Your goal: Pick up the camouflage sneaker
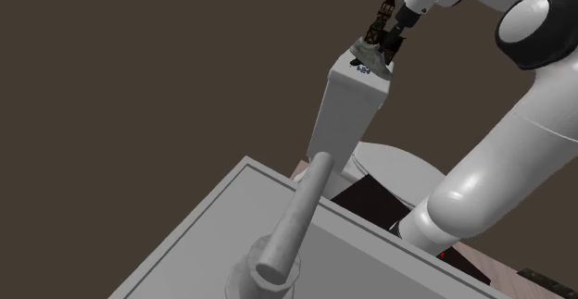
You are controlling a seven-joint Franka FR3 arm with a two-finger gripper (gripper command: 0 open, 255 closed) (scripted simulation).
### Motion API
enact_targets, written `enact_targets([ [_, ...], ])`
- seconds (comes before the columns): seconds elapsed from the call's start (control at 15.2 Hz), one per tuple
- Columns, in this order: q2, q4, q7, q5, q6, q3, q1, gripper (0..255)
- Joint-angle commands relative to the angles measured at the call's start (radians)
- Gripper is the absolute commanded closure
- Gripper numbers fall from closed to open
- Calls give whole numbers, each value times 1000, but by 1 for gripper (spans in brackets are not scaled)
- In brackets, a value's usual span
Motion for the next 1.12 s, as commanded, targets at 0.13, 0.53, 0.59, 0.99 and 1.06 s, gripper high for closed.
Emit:
enact_targets([
  [0.13,188,216,-124,126,-46,-23,-76,0],
  [0.53,213,182,-151,146,12,-16,-88,0],
  [0.59,212,167,-152,146,25,-15,-87,0],
  [0.99,213,148,-156,148,45,-14,-85,255],
  [1.06,214,150,-156,149,44,-14,-86,255],
])
